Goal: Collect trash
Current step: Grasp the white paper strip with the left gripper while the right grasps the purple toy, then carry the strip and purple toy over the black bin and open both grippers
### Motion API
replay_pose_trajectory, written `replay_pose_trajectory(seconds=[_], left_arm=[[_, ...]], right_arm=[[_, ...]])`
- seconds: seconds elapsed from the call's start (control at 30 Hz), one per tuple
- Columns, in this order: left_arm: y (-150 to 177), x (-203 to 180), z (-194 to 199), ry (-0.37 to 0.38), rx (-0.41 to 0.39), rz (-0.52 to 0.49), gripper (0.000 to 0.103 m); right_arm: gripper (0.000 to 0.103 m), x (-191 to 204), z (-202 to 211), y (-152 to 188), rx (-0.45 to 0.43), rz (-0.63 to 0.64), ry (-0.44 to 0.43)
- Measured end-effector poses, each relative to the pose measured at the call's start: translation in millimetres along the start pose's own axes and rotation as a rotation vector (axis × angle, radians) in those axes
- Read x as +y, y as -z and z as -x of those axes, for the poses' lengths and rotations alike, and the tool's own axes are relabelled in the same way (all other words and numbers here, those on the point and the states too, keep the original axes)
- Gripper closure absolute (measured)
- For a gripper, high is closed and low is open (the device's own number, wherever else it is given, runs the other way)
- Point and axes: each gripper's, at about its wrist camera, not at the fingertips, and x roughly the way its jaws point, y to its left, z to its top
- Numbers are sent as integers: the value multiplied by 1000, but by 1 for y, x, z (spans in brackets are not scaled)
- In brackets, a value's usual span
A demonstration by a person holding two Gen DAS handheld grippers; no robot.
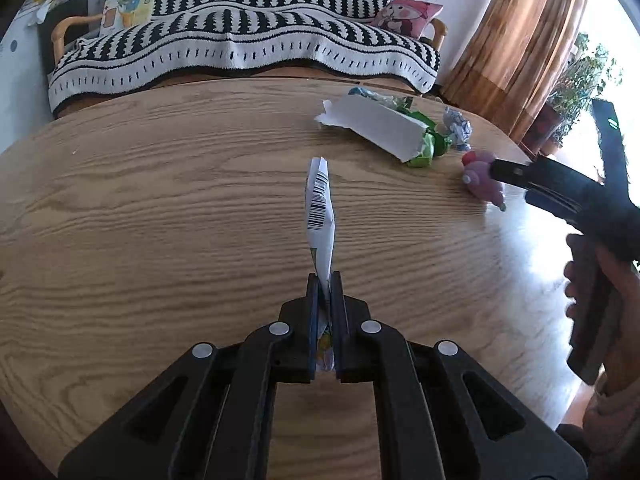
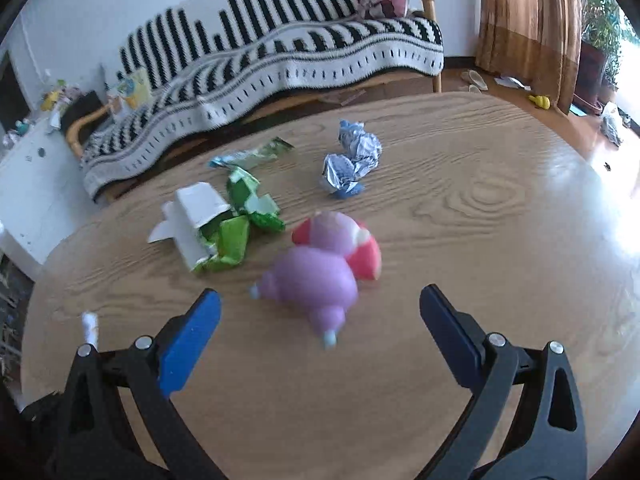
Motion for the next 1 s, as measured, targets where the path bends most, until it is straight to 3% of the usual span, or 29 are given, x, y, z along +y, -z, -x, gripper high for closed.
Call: replay_pose_trajectory(seconds=[0.03,0.1,0.13,0.17,0.2,0.3,0.77,1.0], left_arm=[[-1,1,-1,0,2,-3,98],[-2,4,-3,-4,3,-6,98],[-2,7,-3,-5,5,-2,98],[-2,10,-4,-5,5,1,98],[-2,11,-4,-6,6,4,98],[-3,16,-2,-8,1,19,98],[0,15,11,-18,-36,46,98],[2,14,13,-35,-40,28,98]], right_arm=[[10,1,-8,-3,11,-2,12],[27,0,-24,-6,42,-3,6],[28,2,-29,-6,51,-3,-20],[44,4,-28,-5,29,20,-10],[52,6,-28,-4,32,39,-2],[60,6,-22,3,20,49,-25],[65,6,27,56,-42,132,-48],[65,15,34,60,-68,157,-67]])
